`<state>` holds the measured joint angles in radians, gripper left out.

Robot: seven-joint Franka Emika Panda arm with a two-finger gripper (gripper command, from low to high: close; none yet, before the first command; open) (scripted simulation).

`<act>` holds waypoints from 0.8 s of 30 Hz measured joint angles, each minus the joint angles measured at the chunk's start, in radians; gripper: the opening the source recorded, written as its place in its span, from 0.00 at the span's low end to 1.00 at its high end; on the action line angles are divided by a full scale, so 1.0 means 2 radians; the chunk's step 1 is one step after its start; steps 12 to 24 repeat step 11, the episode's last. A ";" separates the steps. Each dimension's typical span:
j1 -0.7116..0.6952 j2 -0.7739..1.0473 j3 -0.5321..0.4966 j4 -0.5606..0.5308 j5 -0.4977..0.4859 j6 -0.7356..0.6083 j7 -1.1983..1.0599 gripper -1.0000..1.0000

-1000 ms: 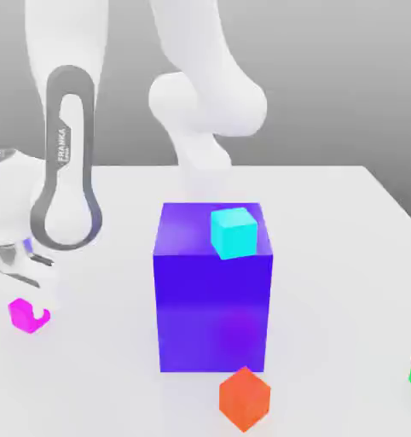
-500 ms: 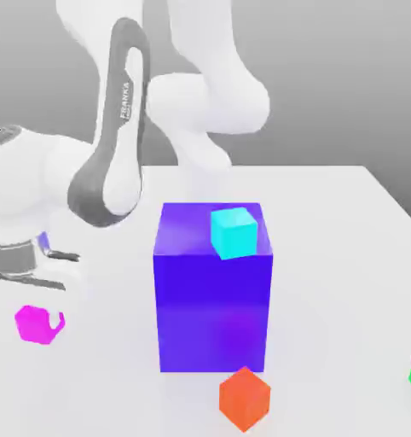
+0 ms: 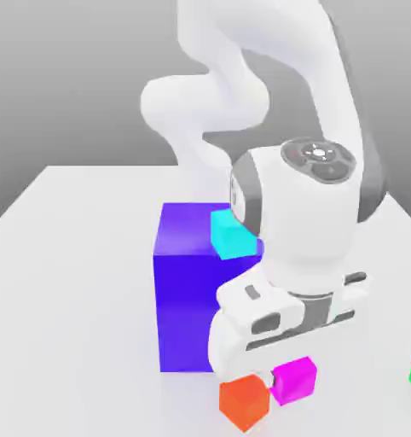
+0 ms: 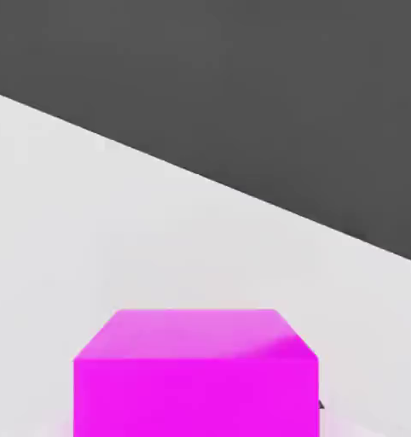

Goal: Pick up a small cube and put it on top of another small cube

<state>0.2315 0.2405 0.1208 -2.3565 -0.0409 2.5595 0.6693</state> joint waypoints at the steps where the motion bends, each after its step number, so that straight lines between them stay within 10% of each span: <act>1: 0.015 -0.002 0.011 0.001 -0.004 -0.001 0.009 0.00; 5: 0.086 0.041 0.040 0.027 -0.039 0.024 0.056 0.00; 6: 0.108 0.068 0.039 0.039 -0.053 0.040 0.070 1.00; 24: 0.108 0.068 0.039 0.039 -0.053 0.040 0.070 1.00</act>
